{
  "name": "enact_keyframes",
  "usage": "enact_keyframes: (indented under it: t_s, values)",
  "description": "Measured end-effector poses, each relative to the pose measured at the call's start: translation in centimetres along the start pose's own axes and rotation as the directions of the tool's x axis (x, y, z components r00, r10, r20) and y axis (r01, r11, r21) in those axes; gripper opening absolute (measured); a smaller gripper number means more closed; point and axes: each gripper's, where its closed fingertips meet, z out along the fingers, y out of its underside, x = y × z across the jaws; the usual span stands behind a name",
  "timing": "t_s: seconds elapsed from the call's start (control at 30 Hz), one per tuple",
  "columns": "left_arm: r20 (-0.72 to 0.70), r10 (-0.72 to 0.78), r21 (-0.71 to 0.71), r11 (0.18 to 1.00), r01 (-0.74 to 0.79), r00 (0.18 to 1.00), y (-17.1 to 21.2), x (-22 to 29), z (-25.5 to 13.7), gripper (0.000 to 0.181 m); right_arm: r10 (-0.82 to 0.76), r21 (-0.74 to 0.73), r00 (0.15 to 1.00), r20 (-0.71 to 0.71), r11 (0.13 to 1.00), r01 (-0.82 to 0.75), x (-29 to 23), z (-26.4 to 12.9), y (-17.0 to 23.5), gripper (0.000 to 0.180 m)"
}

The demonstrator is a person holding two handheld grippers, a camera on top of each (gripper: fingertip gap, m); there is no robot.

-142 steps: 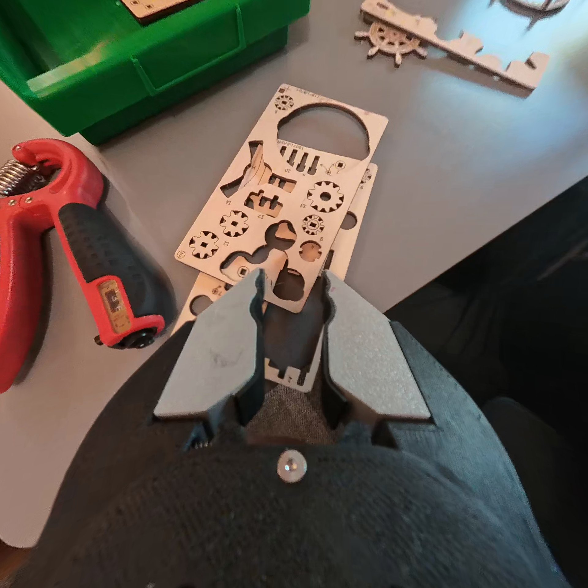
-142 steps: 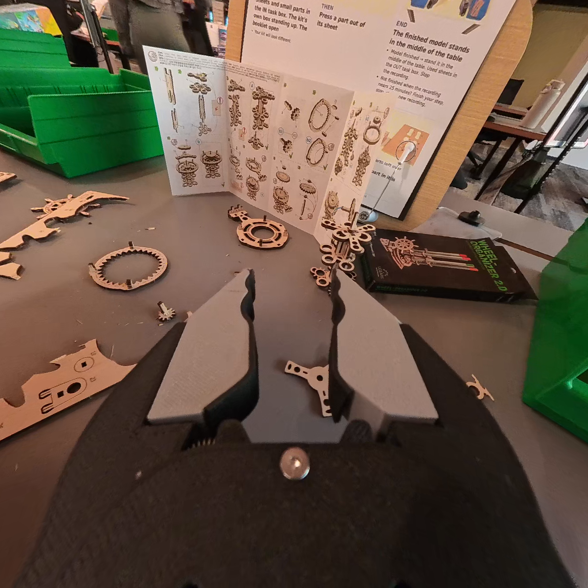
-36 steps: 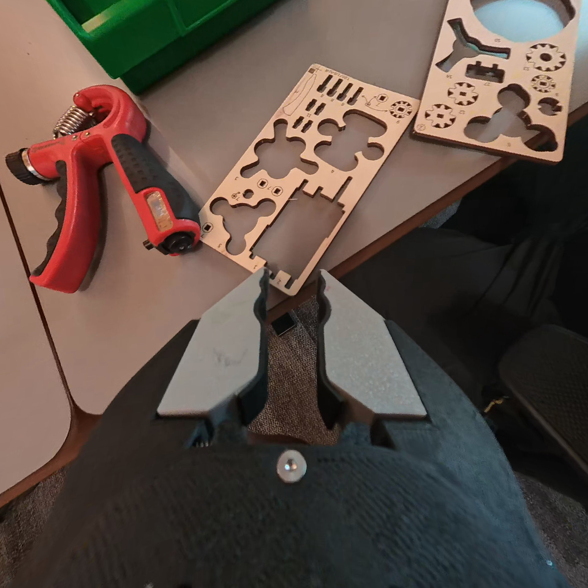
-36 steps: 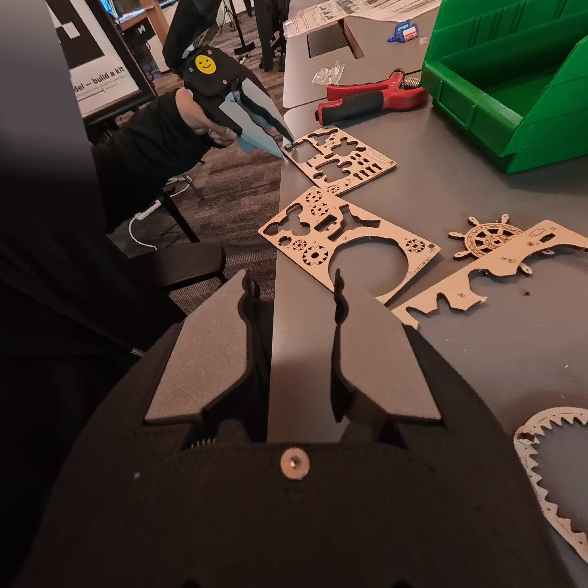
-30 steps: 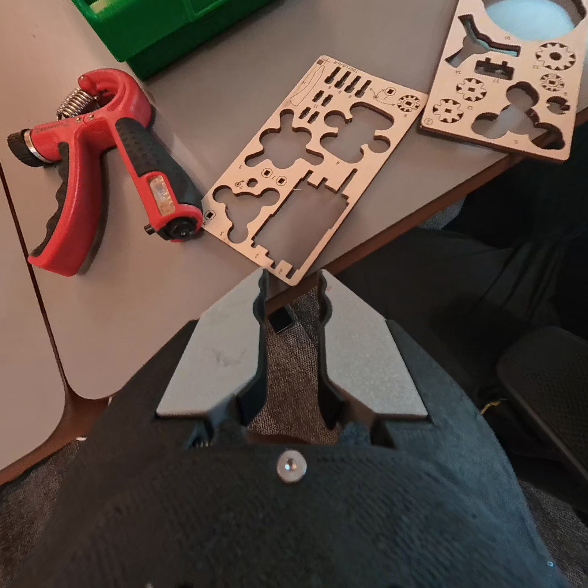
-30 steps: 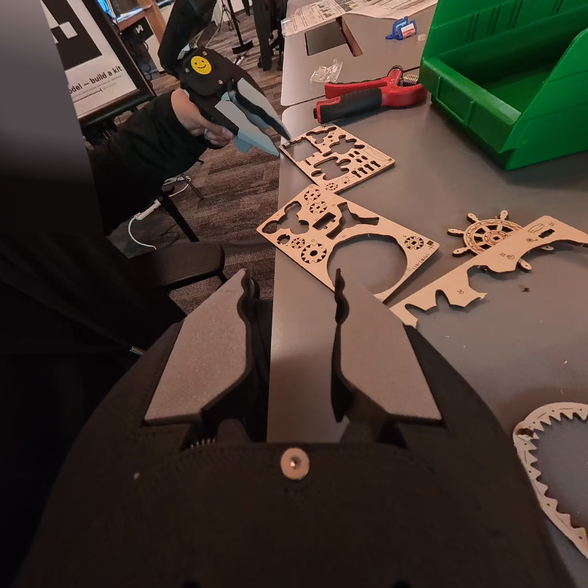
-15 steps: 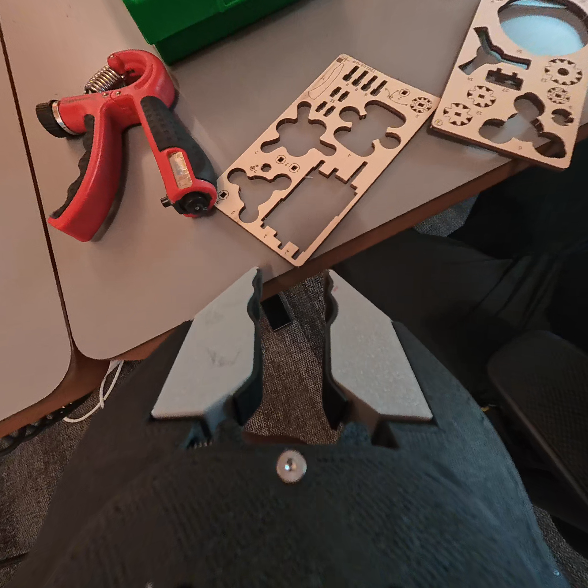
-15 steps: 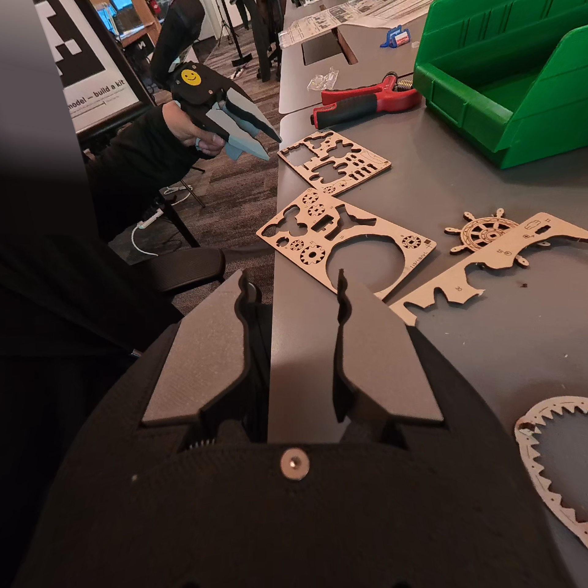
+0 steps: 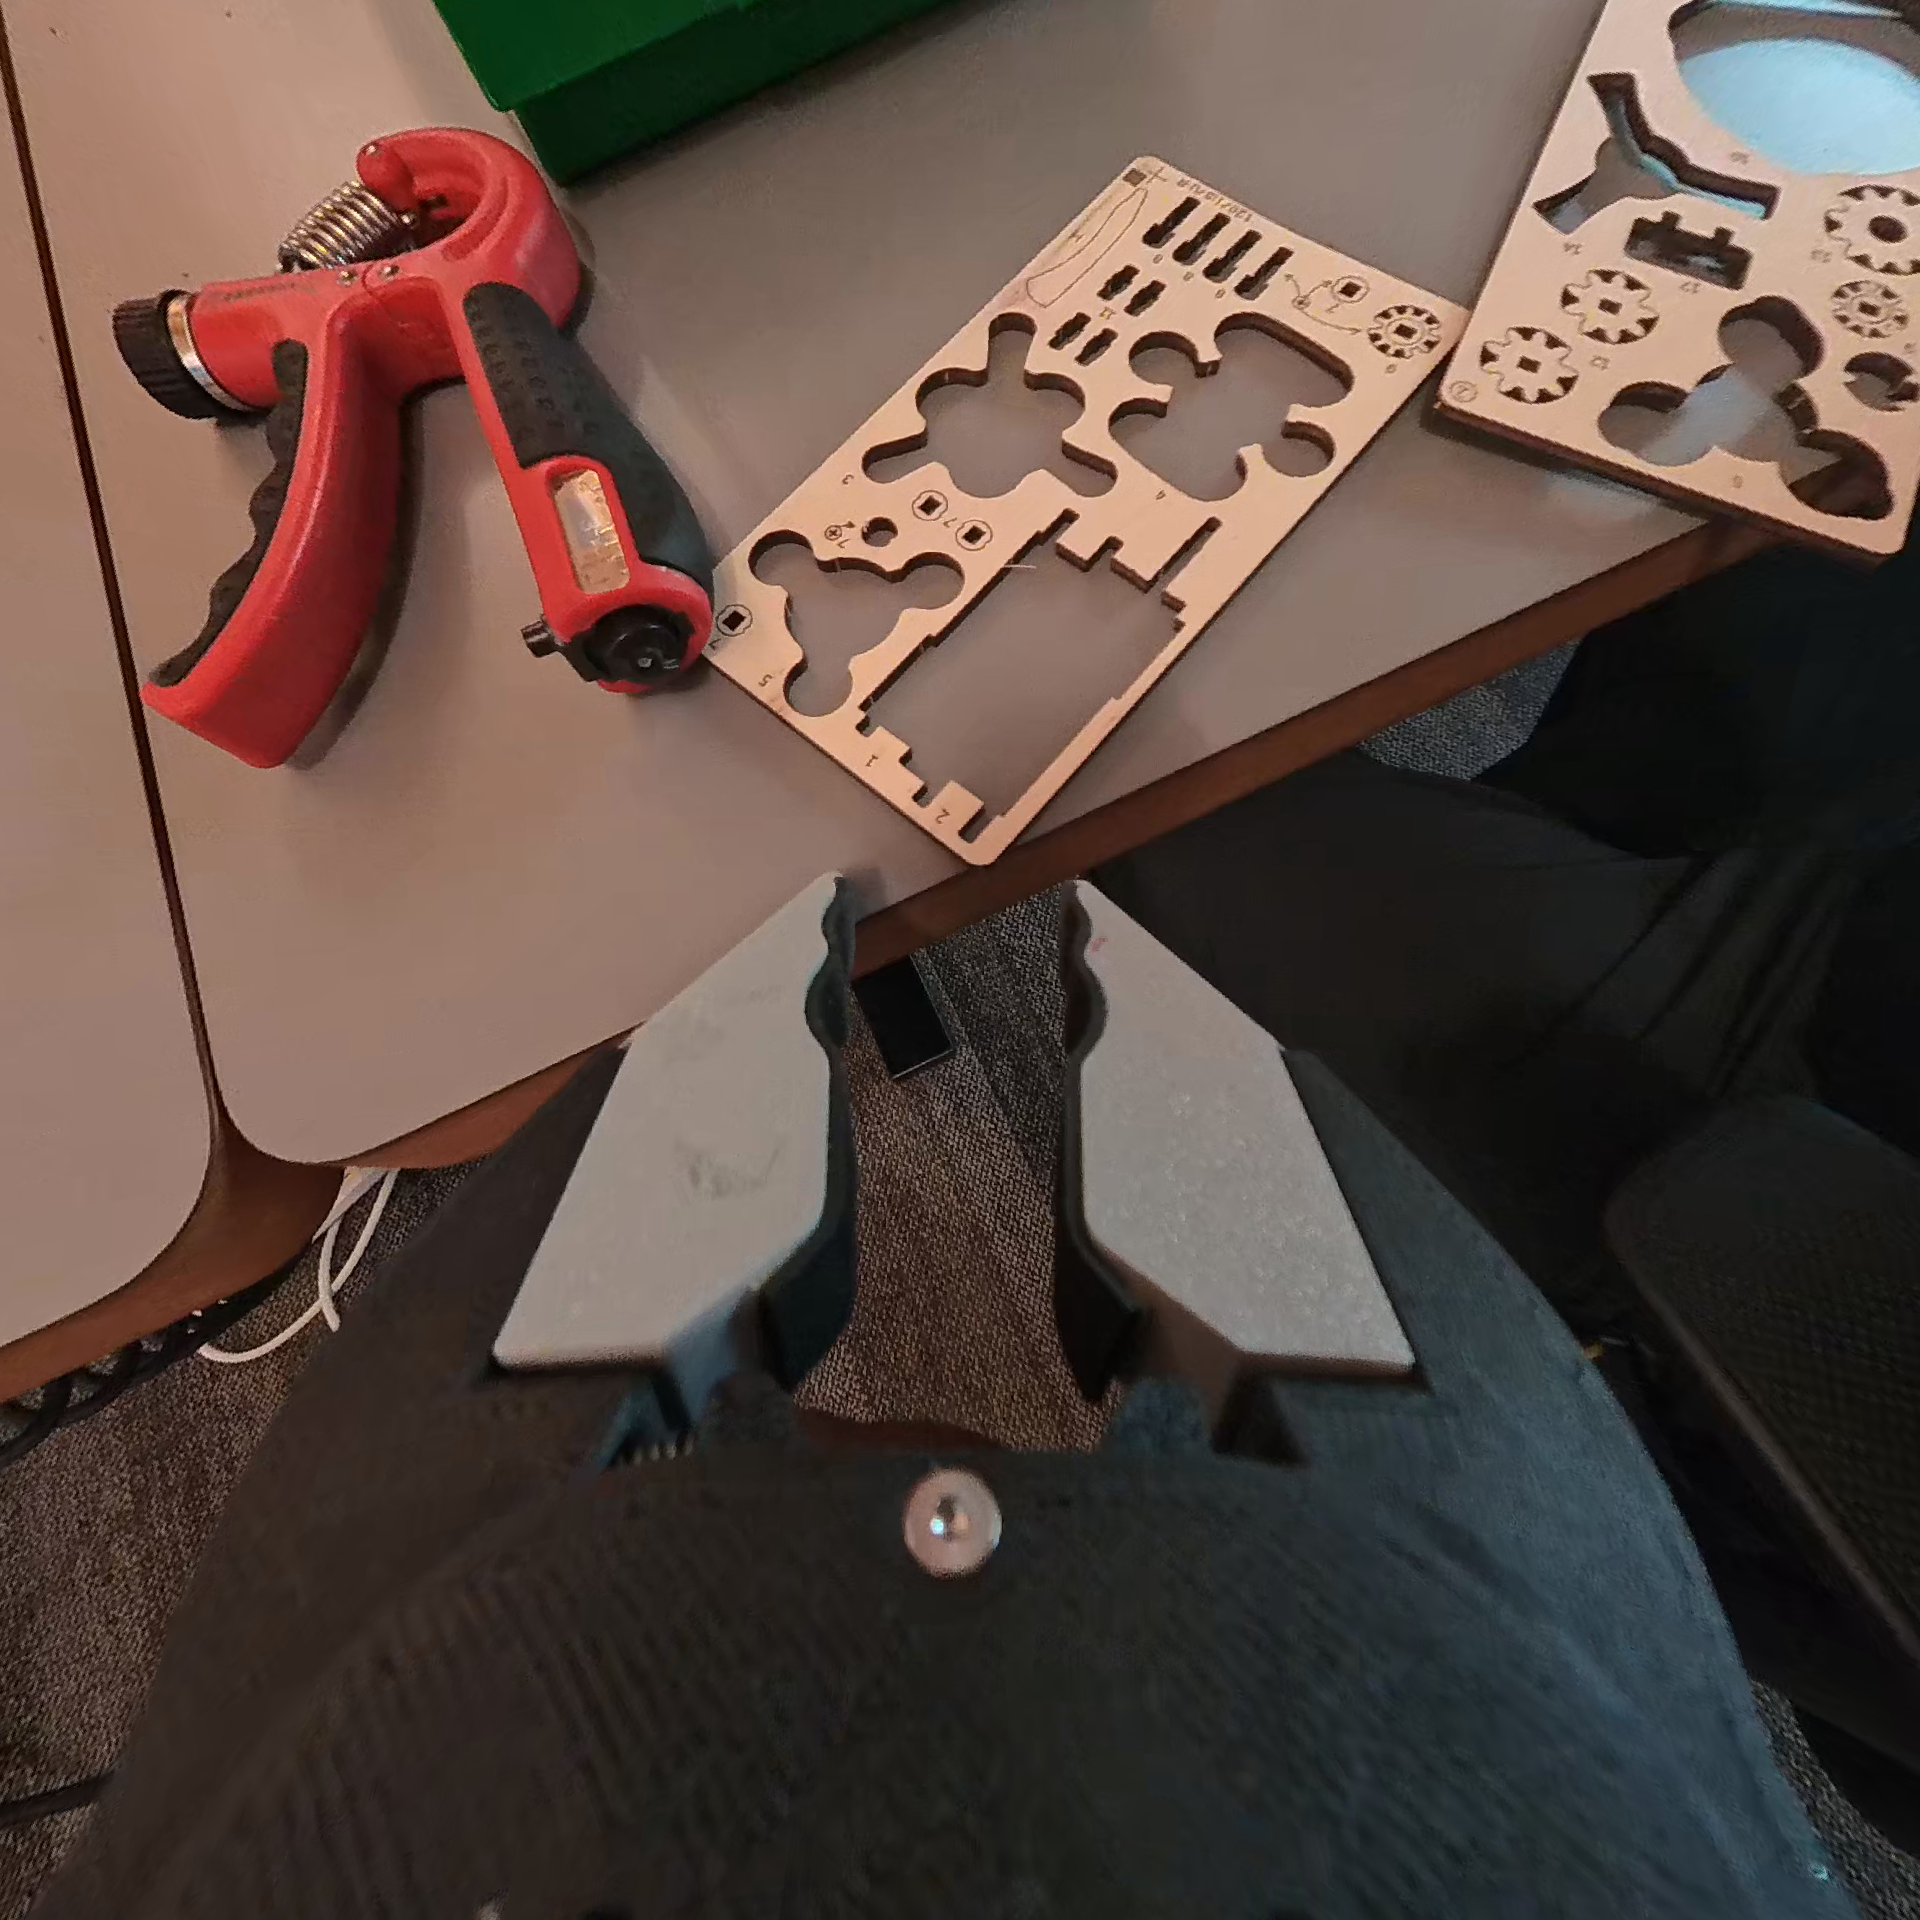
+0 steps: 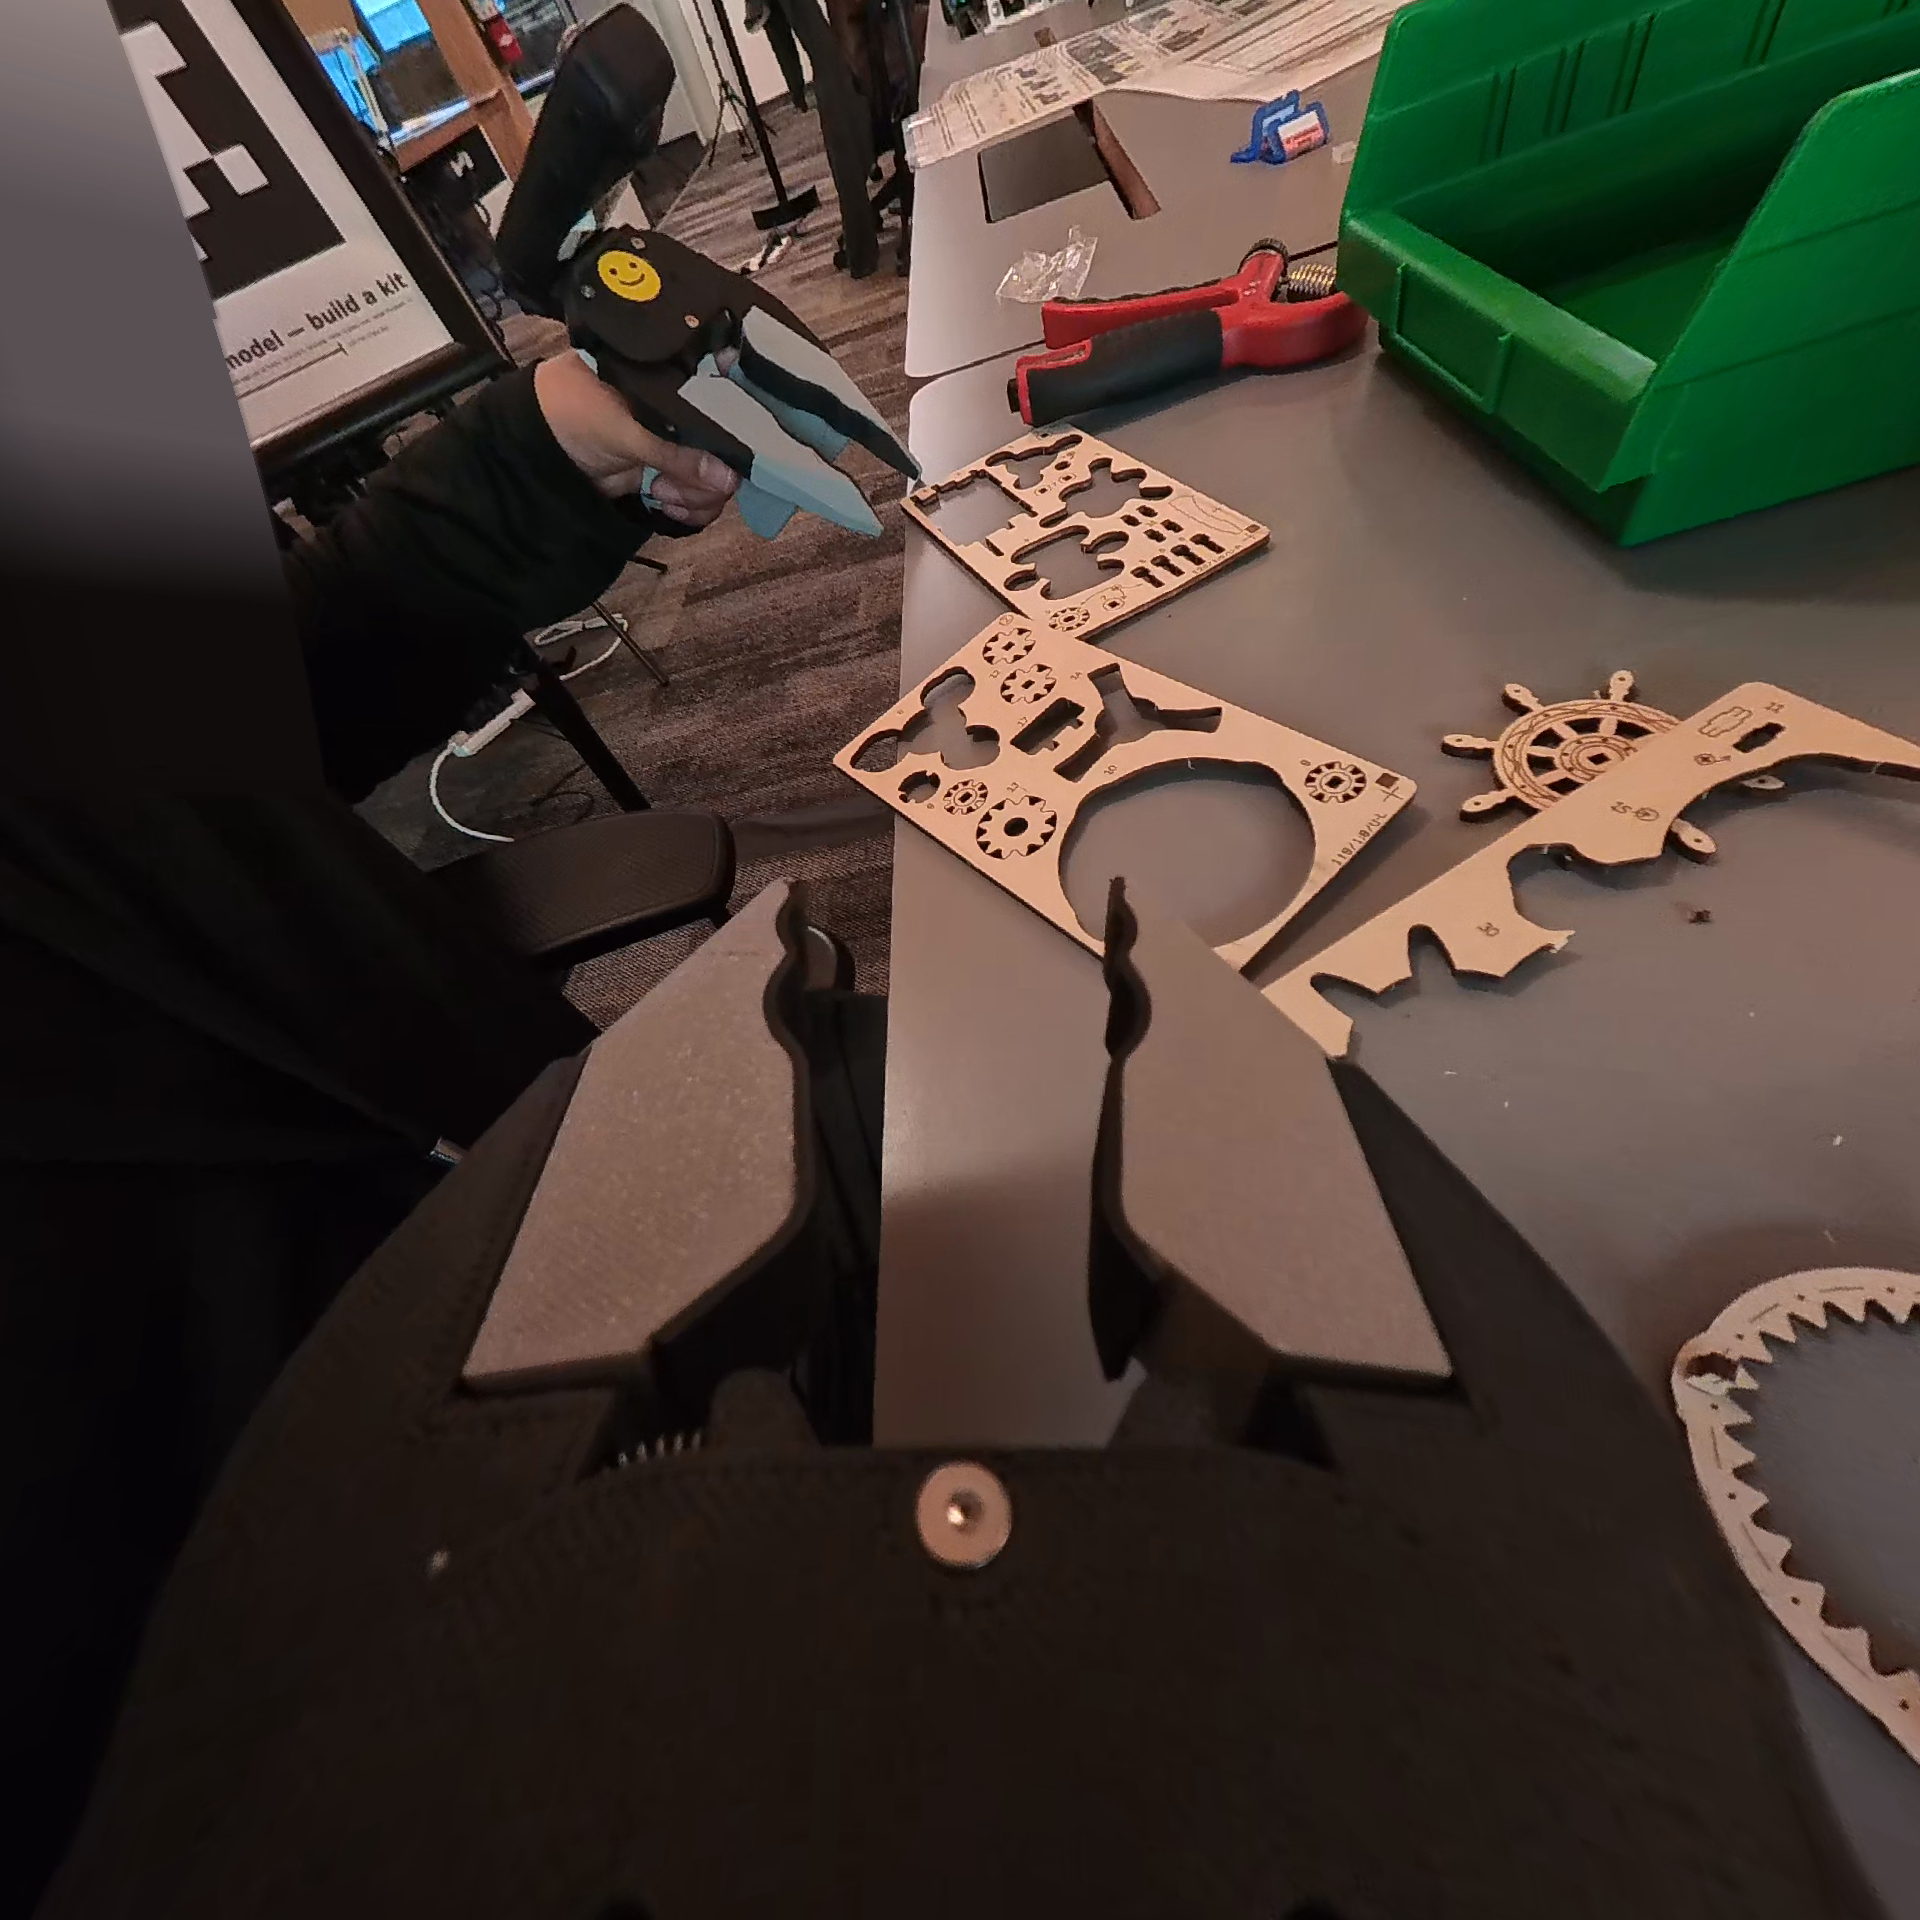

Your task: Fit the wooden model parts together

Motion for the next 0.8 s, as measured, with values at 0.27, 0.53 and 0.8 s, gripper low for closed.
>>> enact_keyframes:
  t_s: [0.27,0.53,0.8]
  values:
    - [-0.001,-0.005,0.006,1.000,0.005,1.000,-0.03,0.04,0.02,0.036,0.000,-0.005,1.000,0.002,1.000,0.000,0.05,0.20,0.11,0.054]
    - [0.002,0.006,0.006,1.000,-0.006,1.000,-0.28,0.13,0.35,0.035,0.006,0.005,1.000,0.008,1.000,-0.006,0.00,0.02,0.01,0.054]
    - [0.003,0.000,0.008,1.000,0.000,1.000,-0.26,0.04,0.34,0.035,0.004,0.016,1.000,0.011,1.000,-0.004,0.03,-0.12,-0.10,0.053]
